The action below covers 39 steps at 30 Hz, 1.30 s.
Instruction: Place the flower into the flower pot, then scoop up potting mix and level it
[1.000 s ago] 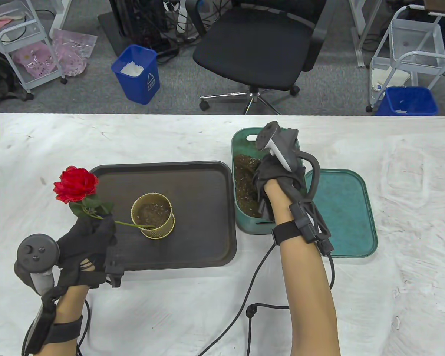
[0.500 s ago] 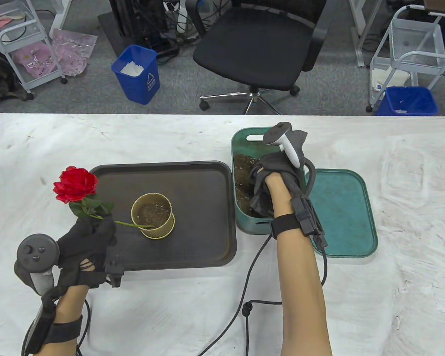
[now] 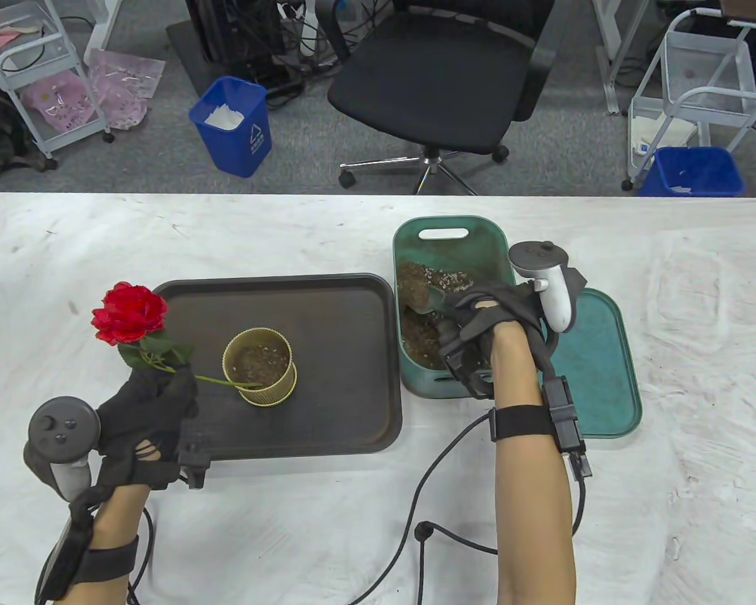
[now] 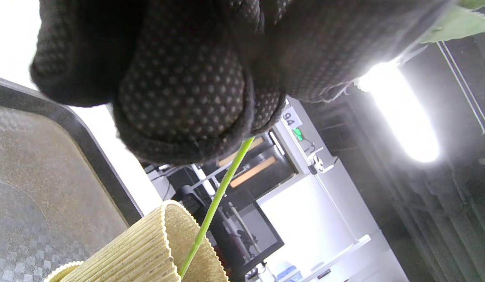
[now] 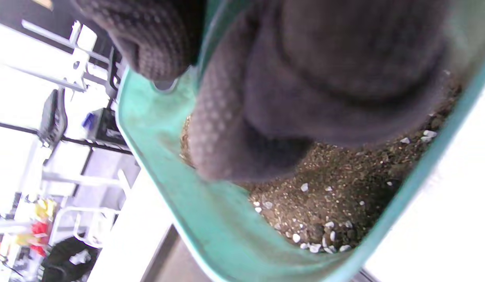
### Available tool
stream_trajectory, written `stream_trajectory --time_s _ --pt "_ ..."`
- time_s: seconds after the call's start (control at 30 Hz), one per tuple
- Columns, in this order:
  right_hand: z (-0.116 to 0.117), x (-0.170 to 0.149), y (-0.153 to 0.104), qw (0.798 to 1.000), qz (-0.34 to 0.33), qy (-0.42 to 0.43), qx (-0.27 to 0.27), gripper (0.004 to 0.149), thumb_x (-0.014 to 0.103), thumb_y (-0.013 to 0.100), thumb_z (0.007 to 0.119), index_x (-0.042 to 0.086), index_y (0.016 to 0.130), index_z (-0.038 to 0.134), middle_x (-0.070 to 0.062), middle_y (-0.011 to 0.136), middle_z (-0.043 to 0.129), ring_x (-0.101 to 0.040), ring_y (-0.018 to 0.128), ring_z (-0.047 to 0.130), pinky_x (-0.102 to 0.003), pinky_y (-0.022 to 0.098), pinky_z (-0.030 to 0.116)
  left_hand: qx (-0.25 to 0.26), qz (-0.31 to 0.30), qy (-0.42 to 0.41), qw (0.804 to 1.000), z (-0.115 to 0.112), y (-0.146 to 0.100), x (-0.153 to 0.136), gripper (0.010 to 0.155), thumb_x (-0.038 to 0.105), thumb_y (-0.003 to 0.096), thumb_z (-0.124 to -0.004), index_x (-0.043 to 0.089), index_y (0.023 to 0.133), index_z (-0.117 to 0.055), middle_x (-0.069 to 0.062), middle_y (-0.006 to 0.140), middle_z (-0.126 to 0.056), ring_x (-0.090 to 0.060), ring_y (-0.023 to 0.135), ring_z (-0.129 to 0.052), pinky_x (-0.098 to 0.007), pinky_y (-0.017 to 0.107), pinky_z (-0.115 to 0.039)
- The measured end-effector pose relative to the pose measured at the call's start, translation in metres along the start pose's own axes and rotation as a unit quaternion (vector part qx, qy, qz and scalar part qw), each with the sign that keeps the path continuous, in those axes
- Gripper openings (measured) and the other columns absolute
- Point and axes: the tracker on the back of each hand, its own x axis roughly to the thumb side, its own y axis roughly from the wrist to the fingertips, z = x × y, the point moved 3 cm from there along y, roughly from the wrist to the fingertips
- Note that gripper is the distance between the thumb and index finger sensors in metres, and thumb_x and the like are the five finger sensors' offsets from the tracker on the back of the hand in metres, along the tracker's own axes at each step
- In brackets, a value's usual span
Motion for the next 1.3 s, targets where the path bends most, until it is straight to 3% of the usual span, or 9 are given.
stream_trajectory --time_s 0.27,0.47,0.57,0.73,0.9,1.03,1.13,1.3 --pt "-0.020 -0.004 -0.042 0.996 -0.056 0.068 -0.019 0.054 0.032 0.042 0.076 -0.001 0.086 0.073 -0.018 0.060 0.098 -0.024 0.022 0.109 -0.033 0.008 0.097 -0.002 0.002 -0.003 1.000 0.000 0.001 0.001 0.045 0.046 0.0390 -0.089 0.020 0.076 -0.088 0.004 0.058 -0.104 -0.015 0.023 -0.113 -0.034 0.028 -0.097" --pt "-0.004 0.009 -0.064 0.992 -0.107 0.061 0.007 0.054 0.032 0.042 0.076 0.000 0.086 0.073 -0.018 0.060 0.098 -0.024 0.022 0.109 -0.033 0.008 0.097 -0.004 -0.001 -0.003 1.000 -0.001 0.002 0.001 0.045 0.046 0.0390 -0.089 0.020 0.076 -0.088 0.004 0.058 -0.104 -0.015 0.023 -0.113 -0.034 0.028 -0.097" --pt "0.024 0.019 -0.072 0.990 -0.132 0.035 0.043 0.054 0.032 0.043 0.076 0.000 0.086 0.073 -0.018 0.060 0.098 -0.025 0.022 0.109 -0.033 0.008 0.097 -0.005 -0.003 -0.002 1.000 -0.001 0.002 0.001 0.045 0.046 0.0391 -0.089 0.020 0.076 -0.088 0.004 0.058 -0.103 -0.014 0.023 -0.113 -0.034 0.028 -0.097" --pt "0.093 0.036 -0.078 0.980 -0.161 -0.020 0.115 0.054 0.033 0.043 0.076 0.000 0.086 0.073 -0.018 0.060 0.098 -0.025 0.023 0.109 -0.033 0.008 0.097 -0.005 -0.005 -0.002 1.000 -0.001 0.001 0.001 0.045 0.045 0.0391 -0.089 0.020 0.076 -0.088 0.004 0.058 -0.104 -0.015 0.023 -0.113 -0.035 0.028 -0.097" --pt "0.153 0.042 -0.074 0.972 -0.164 -0.087 0.147 0.054 0.033 0.043 0.076 0.001 0.086 0.073 -0.017 0.061 0.097 -0.025 0.023 0.109 -0.034 0.009 0.097 -0.005 -0.007 0.000 1.000 -0.001 0.001 0.002 0.045 0.046 0.0391 -0.089 0.020 0.076 -0.088 0.004 0.058 -0.104 -0.015 0.023 -0.113 -0.034 0.028 -0.097" --pt "0.194 0.044 -0.064 0.967 -0.163 -0.154 0.125 0.054 0.033 0.043 0.077 0.001 0.086 0.073 -0.018 0.061 0.098 -0.026 0.023 0.109 -0.034 0.009 0.096 -0.004 -0.007 0.002 1.000 -0.001 0.001 0.002 0.045 0.045 0.0390 -0.089 0.020 0.076 -0.088 0.004 0.058 -0.103 -0.015 0.023 -0.113 -0.034 0.028 -0.097" --pt "0.206 0.047 -0.063 0.962 -0.169 -0.187 0.107 0.054 0.033 0.042 0.077 0.001 0.086 0.074 -0.018 0.061 0.098 -0.026 0.023 0.109 -0.035 0.009 0.096 -0.003 -0.005 0.001 1.000 -0.001 0.001 0.001 0.045 0.045 0.0391 -0.089 0.020 0.076 -0.088 0.004 0.058 -0.104 -0.015 0.023 -0.113 -0.034 0.028 -0.097" --pt "0.218 0.062 -0.073 0.937 -0.217 -0.270 0.032 0.053 0.034 0.041 0.080 0.003 0.084 0.076 -0.017 0.059 0.099 -0.026 0.021 0.108 -0.035 0.007 0.095 -0.003 -0.007 0.004 1.000 -0.001 0.000 0.002 0.045 0.046 0.0391 -0.089 0.020 0.076 -0.088 0.004 0.058 -0.103 -0.015 0.023 -0.113 -0.034 0.028 -0.097"
